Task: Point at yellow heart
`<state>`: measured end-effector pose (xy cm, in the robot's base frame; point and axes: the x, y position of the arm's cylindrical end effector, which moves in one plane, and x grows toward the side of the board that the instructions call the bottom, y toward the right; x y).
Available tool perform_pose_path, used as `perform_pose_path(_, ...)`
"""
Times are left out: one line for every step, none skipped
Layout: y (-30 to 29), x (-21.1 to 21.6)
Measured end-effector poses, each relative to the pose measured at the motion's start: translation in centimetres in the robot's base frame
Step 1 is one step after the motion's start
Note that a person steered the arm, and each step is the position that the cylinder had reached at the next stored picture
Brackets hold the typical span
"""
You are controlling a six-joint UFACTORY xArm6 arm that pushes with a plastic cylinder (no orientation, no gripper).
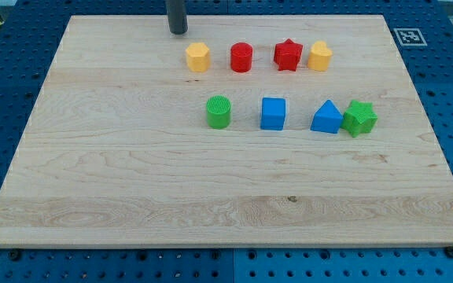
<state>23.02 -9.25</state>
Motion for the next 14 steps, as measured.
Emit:
perform_pose_path(0.0, 0.0)
perform_pose_path(0.0, 0.3)
perform_pose_path(0.4, 2.3)
perform_pose_path(4.9, 1.4)
perform_pose_path(12.1, -0.7)
perform_pose_path(20.5, -0.1)
perform_pose_path(26.0, 2.5)
perform_pose_path(27.1, 4.3)
perform_pose_path(27.4, 5.9)
perform_pose_path(29.3, 5.0)
perform_pose_path(29.7, 4.1)
perform_pose_path(29.6, 4.1)
perform_pose_path(28.8, 4.1)
perform_pose_path(26.5, 4.2)
